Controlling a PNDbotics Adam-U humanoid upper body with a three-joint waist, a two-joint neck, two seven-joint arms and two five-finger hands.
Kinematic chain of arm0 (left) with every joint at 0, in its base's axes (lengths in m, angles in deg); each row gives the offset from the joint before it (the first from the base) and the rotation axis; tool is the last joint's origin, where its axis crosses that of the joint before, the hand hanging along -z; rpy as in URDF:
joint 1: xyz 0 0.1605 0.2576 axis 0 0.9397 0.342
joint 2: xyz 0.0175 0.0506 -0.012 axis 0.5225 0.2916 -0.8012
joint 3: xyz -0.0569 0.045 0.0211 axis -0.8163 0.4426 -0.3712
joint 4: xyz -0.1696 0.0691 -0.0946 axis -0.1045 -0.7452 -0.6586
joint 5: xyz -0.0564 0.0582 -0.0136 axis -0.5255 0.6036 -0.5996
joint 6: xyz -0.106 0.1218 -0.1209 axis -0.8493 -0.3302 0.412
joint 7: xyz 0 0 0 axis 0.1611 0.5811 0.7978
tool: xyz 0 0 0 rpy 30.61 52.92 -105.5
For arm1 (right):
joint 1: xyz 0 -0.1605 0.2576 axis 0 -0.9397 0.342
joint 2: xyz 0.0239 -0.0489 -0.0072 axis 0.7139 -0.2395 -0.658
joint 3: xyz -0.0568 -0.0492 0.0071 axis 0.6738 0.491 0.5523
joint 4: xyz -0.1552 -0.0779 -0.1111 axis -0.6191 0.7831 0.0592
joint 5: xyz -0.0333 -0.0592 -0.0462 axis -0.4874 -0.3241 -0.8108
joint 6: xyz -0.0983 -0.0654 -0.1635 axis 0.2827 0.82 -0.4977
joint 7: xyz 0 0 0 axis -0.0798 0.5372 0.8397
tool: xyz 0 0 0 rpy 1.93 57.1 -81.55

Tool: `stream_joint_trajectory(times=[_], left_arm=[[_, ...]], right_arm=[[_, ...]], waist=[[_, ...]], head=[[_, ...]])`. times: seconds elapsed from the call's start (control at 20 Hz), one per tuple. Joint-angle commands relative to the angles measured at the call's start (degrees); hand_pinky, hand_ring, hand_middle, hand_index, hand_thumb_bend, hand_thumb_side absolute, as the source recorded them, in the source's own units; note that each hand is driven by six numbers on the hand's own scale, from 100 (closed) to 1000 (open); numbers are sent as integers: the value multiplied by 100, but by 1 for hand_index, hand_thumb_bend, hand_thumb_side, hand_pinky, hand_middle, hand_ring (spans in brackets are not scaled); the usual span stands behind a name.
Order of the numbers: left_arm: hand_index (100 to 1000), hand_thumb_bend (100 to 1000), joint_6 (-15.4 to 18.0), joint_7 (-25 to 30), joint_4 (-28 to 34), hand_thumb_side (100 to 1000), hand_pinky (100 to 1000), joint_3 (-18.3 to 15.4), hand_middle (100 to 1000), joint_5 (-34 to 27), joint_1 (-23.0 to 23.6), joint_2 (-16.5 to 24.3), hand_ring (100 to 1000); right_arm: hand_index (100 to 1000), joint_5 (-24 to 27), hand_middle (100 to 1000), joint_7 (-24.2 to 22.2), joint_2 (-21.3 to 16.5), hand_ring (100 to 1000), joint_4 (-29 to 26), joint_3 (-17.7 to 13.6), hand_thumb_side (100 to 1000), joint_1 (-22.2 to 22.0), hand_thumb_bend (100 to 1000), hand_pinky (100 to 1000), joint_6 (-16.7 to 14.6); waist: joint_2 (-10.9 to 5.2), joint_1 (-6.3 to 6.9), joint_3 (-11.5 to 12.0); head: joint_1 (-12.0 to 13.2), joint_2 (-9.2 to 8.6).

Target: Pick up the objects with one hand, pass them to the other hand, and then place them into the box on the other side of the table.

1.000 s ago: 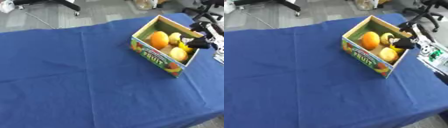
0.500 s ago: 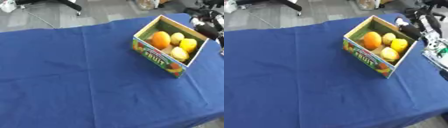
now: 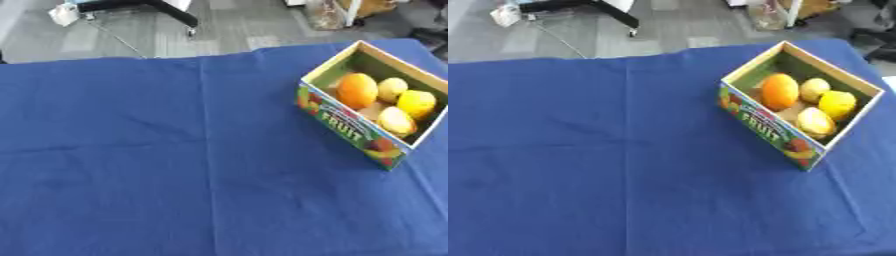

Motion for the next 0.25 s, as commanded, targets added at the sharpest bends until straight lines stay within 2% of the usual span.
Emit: stream_joint_trajectory(times=[0.05, 0.2, 0.25], left_arm=[[738, 438, 73, 9, -34, 577, 738, -123, 620, -532, 8, -4, 573], [744, 395, 314, 108, -147, 602, 745, -141, 643, -1291, 28, -104, 589], [754, 391, 401, 148, -195, 621, 763, -136, 674, -1535, 35, -117, 617]], right_arm=[[892, -353, 882, -214, 375, 968, -113, 33, 394, -131, 100, 717, -184], [913, -948, 911, -315, 882, 982, -113, 186, 414, -275, 100, 718, -160], [916, -1044, 919, -285, 1022, 987, -113, 257, 475, -298, 100, 716, -113]], waist=[[-207, -85, 36], [-215, -97, 84], [-217, -103, 90]], head=[[172, 12], [304, 16], [357, 20]])
